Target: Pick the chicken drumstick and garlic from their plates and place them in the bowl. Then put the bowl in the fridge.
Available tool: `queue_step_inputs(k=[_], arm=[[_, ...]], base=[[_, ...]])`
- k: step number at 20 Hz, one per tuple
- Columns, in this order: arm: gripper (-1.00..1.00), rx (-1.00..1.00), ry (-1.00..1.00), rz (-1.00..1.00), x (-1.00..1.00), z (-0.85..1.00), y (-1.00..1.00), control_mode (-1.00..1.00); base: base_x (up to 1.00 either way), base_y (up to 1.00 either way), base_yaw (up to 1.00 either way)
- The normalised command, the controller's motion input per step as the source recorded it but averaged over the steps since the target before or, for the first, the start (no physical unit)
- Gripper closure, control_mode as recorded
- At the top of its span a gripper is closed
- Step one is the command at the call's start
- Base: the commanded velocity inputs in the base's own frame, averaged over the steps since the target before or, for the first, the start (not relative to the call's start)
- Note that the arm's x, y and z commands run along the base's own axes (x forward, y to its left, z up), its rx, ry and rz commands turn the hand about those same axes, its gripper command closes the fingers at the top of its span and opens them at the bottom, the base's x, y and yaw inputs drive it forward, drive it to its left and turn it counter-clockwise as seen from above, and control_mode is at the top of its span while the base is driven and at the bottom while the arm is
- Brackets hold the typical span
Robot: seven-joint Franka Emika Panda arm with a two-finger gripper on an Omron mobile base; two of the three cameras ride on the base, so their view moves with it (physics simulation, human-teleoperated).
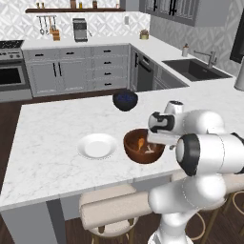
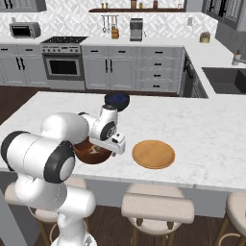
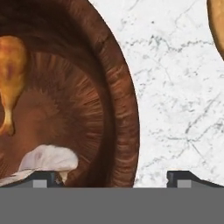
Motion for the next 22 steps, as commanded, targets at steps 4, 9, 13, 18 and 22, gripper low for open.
queue_step_inputs(k=[4, 9, 13, 18, 22], arm=[[1.0, 0.0, 0.0, 0.0, 0.03, -0.29, 0.0, -1.0], [1.0, 0.0, -0.02, -0.01, -0.19, -0.27, 0.0, -1.0], [1.0, 0.0, -0.05, -0.04, -0.3, -0.06, 0.23, -1.0], [1.0, 0.02, -0.02, -0.03, -0.29, 0.41, 0.17, -1.0], [1.0, 0.03, 0.0, 0.0, -0.67, 1.0, 0.0, -1.0]], base=[[0.0, 0.0, 0.0], [0.0, 0.0, 0.0], [0.0, 0.0, 0.0], [0.0, 0.0, 0.0], [0.0, 0.0, 0.0]])
